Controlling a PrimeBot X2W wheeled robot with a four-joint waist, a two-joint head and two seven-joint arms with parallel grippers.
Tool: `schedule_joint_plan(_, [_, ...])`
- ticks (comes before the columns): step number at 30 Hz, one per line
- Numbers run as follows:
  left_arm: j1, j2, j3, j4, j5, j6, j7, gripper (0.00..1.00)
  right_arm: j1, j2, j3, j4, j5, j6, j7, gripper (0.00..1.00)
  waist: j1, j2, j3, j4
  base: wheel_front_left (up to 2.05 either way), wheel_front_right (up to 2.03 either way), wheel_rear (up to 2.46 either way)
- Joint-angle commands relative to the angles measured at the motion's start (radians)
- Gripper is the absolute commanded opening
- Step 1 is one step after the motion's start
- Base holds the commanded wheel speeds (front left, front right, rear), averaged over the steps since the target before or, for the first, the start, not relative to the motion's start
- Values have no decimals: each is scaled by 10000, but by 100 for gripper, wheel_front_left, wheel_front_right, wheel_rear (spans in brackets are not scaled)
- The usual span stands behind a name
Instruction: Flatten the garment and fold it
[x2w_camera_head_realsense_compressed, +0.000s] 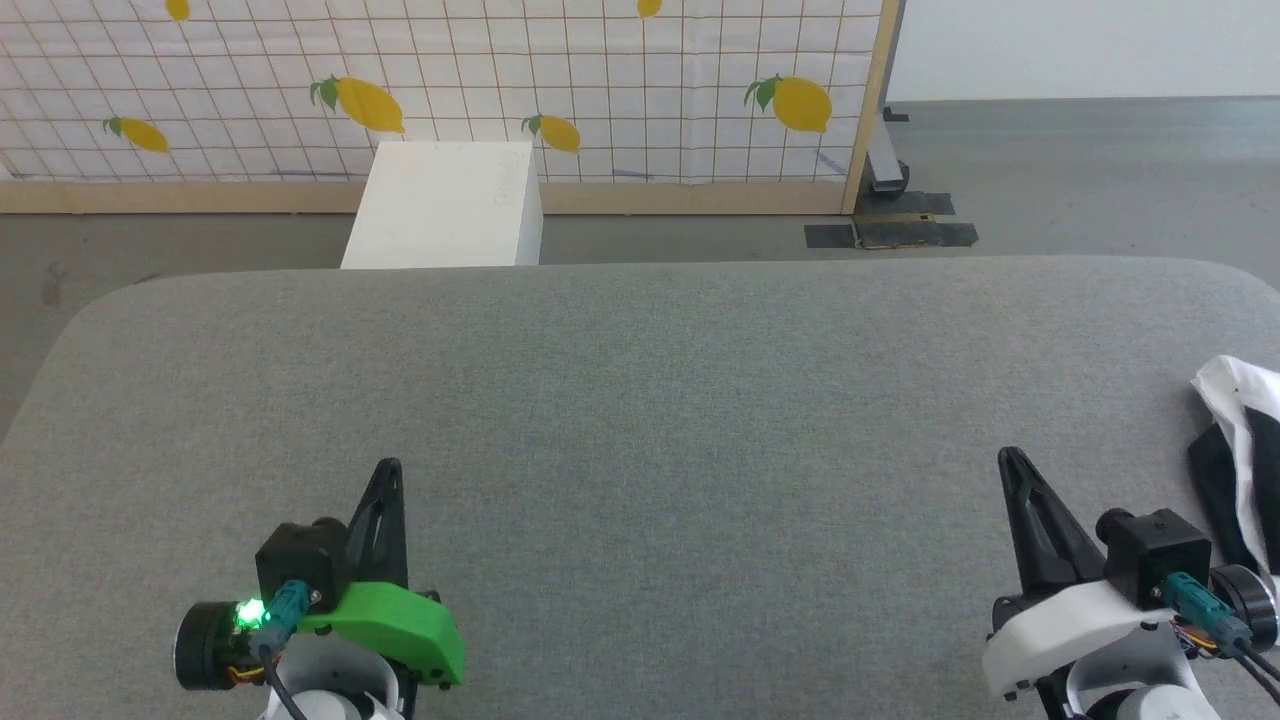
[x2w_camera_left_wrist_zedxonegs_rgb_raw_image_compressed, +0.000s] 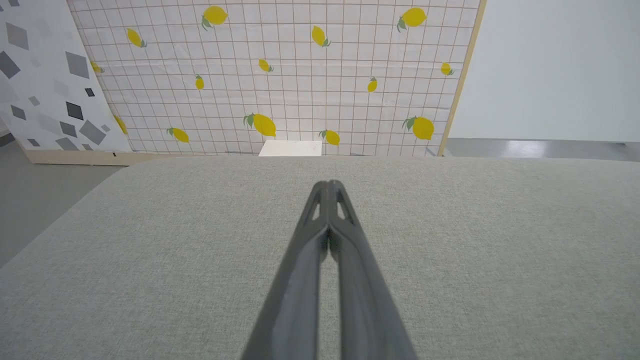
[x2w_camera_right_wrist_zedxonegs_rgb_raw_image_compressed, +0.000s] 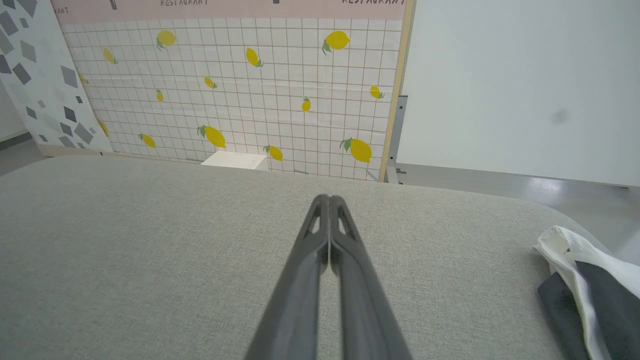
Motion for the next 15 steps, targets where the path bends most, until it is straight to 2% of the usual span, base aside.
schedule_joint_plan(1, [129, -40, 56, -95, 118, 91, 68, 0, -125, 14, 37, -80, -87, -12, 69, 0, 0, 0, 3, 0, 0, 0, 0])
schedule_joint_plan(15, [152, -47, 138, -319, 356, 110, 355, 0, -150, 16, 124, -169, -166, -14, 264, 0, 0, 0, 32, -4, 0, 0, 0])
